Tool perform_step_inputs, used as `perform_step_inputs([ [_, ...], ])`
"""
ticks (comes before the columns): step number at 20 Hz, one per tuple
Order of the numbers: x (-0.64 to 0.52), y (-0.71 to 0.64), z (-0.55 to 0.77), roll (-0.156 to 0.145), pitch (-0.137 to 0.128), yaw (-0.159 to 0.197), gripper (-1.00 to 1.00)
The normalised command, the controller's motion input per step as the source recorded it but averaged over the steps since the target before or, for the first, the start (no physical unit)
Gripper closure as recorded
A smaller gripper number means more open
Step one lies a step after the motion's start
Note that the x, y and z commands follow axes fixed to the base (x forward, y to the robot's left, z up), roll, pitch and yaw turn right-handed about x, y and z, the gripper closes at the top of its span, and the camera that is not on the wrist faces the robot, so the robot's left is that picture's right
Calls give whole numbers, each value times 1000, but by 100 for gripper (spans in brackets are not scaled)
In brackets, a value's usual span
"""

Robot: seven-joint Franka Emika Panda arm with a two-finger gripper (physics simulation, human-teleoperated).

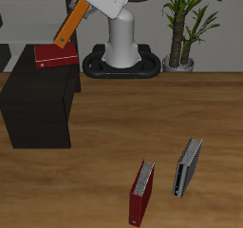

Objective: Place the left red book flat on top of the shelf and place the orange book flat on top of the shelf

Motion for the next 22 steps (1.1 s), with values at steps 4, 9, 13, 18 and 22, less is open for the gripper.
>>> perform_step_inputs([
  [4,67,-620,127,-99,-9,-7,100],
  [9,110,-552,-6,-97,-10,12,100],
  [13,140,-324,-134,-46,-12,36,100],
  [18,309,-251,-269,-31,10,7,100],
  [22,255,30,-437,-2,120,-8,100],
])
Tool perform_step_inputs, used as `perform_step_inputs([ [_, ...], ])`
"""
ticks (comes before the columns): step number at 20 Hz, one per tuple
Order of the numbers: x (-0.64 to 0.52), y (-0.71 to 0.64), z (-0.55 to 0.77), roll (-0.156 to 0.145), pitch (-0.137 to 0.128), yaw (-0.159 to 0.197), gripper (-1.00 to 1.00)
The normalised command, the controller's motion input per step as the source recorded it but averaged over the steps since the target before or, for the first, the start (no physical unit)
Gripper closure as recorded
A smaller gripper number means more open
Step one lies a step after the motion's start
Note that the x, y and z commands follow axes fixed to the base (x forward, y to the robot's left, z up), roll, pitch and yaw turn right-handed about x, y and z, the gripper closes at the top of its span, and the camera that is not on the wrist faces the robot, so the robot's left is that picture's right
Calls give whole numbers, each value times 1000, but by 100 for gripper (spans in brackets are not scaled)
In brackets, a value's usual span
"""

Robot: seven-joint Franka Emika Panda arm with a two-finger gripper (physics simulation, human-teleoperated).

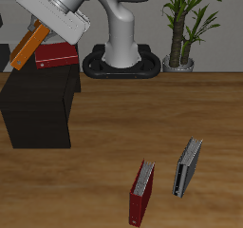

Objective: Place the left red book flat on top of the shelf and place the orange book flat on top of the shelf

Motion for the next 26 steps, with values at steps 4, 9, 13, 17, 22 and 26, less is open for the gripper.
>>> perform_step_inputs([
  [4,239,308,-557,66,101,4,-100],
  [9,116,519,-321,175,82,10,-100],
  [13,-54,628,-131,159,28,-17,-100],
  [17,-22,485,-8,89,-1,9,-100],
  [22,-77,390,18,62,-19,19,-100],
  [26,-227,393,47,112,-37,-18,-100],
])
